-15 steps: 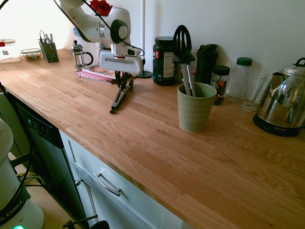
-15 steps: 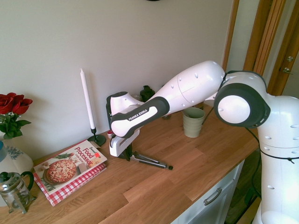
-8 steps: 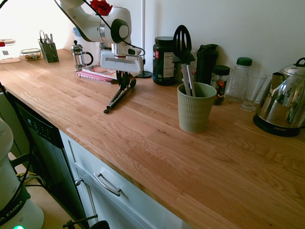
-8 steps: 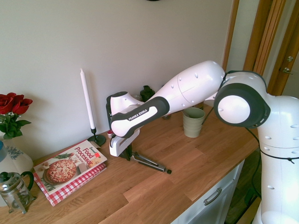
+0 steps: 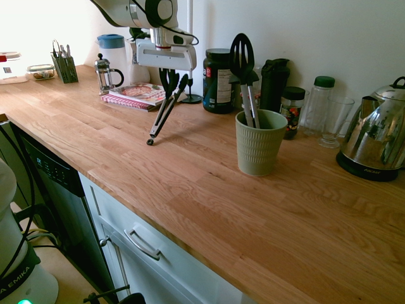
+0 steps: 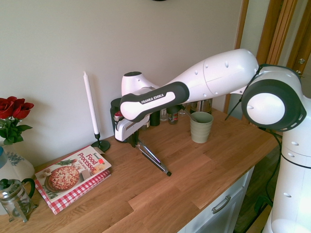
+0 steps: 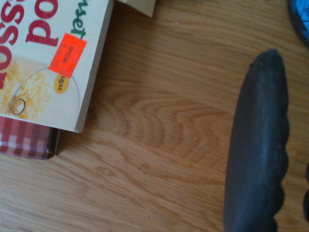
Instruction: Put the tongs back in the holder
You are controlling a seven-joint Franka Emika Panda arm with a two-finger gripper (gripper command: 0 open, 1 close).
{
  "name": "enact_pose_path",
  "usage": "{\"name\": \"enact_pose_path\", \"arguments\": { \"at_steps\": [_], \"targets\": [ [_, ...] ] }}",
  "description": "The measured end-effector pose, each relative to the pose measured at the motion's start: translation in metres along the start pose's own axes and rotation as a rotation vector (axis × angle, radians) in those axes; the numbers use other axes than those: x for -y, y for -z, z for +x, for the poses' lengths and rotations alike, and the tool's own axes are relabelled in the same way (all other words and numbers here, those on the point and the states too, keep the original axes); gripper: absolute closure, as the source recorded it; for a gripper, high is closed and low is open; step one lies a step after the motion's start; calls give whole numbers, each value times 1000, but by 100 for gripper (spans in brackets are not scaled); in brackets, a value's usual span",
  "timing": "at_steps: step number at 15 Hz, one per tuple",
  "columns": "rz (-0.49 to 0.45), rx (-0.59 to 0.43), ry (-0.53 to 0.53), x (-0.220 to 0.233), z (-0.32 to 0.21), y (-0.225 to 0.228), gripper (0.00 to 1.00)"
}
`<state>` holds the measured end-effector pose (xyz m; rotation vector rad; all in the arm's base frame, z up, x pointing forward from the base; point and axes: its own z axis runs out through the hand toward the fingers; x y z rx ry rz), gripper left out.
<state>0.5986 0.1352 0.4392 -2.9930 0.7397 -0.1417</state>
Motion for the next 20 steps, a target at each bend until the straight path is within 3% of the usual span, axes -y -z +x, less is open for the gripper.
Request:
{"name": "enact_pose_path", "arguments": {
  "at_steps": [20],
  "targets": [
    [104,-148,-85,-68,5,143,100]
  ]
}}
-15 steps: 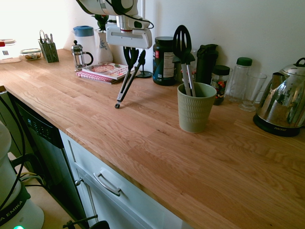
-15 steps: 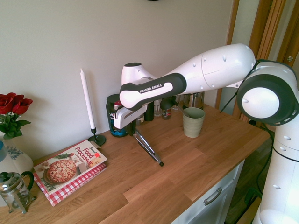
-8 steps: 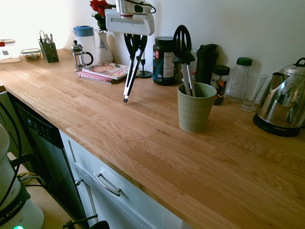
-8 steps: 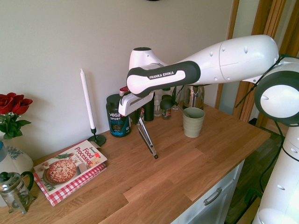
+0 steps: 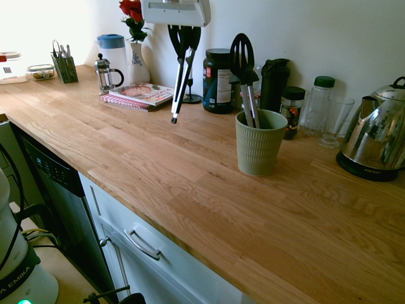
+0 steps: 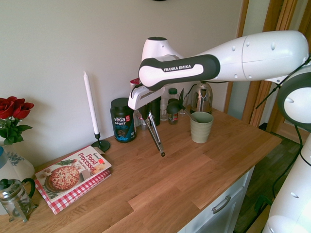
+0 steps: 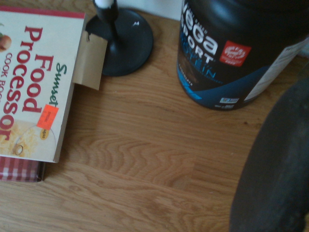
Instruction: Put the tongs back in the holder
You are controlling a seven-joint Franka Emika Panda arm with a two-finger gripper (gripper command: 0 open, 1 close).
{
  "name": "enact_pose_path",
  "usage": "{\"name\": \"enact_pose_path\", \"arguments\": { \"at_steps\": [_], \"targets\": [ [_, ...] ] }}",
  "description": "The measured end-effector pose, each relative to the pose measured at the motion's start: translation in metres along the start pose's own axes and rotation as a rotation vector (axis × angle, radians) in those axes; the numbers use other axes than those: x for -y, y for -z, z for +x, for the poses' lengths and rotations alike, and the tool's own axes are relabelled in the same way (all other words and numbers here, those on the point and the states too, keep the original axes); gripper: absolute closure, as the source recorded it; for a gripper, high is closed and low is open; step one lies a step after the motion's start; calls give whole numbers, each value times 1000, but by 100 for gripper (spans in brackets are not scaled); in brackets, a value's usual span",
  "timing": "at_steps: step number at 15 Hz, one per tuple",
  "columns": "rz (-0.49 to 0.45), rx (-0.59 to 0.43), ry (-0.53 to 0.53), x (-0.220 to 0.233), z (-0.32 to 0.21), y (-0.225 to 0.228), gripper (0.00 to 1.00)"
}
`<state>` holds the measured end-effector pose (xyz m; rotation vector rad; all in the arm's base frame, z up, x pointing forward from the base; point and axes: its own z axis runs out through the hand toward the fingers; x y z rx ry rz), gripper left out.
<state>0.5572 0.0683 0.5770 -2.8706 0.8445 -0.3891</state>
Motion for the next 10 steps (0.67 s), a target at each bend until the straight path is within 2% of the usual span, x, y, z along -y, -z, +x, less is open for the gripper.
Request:
{"name": "enact_pose_path", "arguments": {
  "at_steps": [6,10],
  "targets": [
    [23,-67,-41,-7,19,91,100],
    [12,-88,-114,-16,61,130,100]
  ]
}}
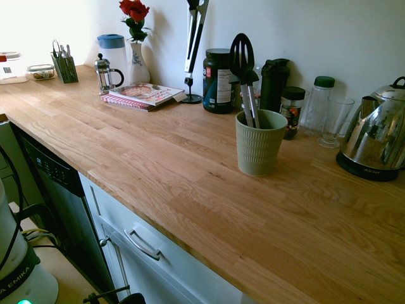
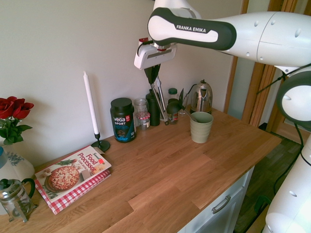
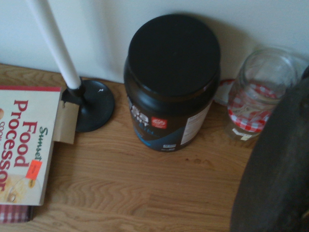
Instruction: Put the tongs back in the holder
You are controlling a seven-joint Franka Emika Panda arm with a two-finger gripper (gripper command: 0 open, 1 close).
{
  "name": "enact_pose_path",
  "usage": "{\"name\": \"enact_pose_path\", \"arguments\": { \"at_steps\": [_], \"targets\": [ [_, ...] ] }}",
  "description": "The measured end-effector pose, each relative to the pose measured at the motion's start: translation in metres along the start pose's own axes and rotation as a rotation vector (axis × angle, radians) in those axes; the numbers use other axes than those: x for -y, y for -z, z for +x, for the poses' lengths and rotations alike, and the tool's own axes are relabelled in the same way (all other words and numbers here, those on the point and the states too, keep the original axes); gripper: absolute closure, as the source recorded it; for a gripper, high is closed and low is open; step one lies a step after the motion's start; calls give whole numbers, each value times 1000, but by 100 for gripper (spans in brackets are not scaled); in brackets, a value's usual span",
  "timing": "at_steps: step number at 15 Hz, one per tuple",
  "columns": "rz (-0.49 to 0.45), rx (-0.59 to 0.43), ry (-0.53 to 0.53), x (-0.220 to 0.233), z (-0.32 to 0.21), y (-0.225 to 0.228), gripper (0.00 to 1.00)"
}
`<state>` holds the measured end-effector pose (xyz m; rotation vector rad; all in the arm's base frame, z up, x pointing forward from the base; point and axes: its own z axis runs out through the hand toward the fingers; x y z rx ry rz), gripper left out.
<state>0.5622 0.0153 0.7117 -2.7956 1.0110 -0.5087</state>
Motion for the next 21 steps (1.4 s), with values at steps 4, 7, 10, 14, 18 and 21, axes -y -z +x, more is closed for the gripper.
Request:
{"name": "enact_pose_path", "arguments": {
  "at_steps": [4,7,10,14,18,21],
  "targets": [
    [-1,-25,-54,-12,35,43,100],
    [1,-45,-87,-25,48,65,100],
    [-6,-67,-151,-56,68,76,100],
    [-19,-94,-225,-103,81,94,100],
    [-18,-83,-263,-154,88,98,100],
    [-24,-55,-264,-179,102,63,100]
  ]
}}
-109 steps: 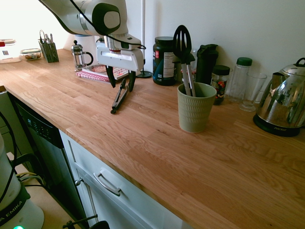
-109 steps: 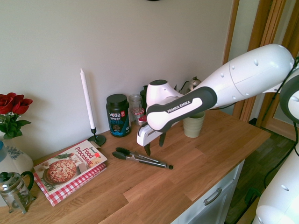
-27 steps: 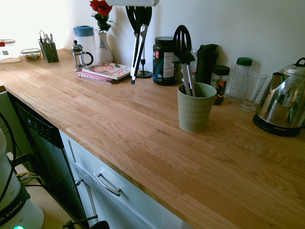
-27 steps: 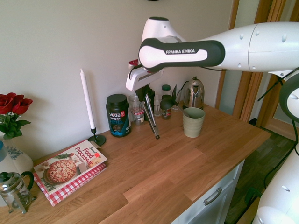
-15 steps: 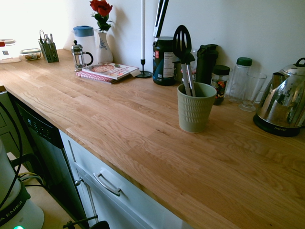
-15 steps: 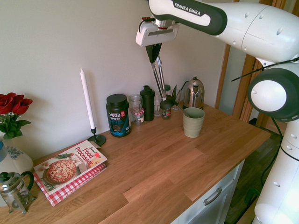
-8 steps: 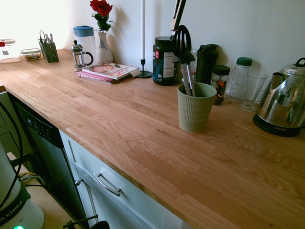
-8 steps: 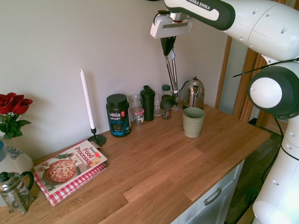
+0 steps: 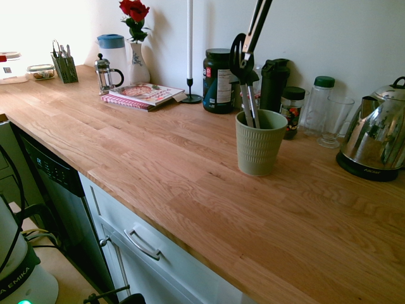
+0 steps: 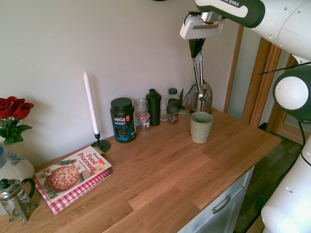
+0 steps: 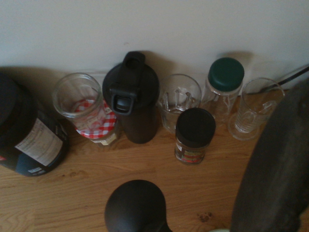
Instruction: Put the tongs back in the holder
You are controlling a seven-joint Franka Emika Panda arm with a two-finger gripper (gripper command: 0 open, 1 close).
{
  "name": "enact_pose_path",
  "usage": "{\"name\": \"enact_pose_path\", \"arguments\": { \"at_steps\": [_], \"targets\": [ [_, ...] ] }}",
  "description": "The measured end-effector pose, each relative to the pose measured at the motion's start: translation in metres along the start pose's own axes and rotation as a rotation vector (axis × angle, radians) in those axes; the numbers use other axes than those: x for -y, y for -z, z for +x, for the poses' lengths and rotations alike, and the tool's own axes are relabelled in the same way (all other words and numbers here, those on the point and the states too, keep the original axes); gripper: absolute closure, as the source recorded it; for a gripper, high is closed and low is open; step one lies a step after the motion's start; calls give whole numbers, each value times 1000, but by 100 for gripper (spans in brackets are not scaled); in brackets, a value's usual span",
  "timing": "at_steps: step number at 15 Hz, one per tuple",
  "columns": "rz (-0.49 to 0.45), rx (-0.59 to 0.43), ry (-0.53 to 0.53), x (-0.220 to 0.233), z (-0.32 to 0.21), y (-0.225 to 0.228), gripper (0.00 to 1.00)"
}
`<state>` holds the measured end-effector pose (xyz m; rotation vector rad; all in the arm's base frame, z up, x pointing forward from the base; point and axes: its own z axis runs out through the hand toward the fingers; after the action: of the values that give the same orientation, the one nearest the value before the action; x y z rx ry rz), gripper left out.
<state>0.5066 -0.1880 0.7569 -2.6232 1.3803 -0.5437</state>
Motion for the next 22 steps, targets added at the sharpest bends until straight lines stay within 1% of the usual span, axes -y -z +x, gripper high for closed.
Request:
{"name": "enact_pose_path", "arguments": {
  "at_steps": [4,6,9,14,22],
  "targets": [
    [-31,30,6,-2,10,-57,100],
    [-44,42,0,-8,18,-79,100],
    [-55,63,-10,-21,32,-100,100],
    [-69,102,-9,-36,51,-153,100],
    [-85,152,-1,-48,51,-214,100]
  ]
}}
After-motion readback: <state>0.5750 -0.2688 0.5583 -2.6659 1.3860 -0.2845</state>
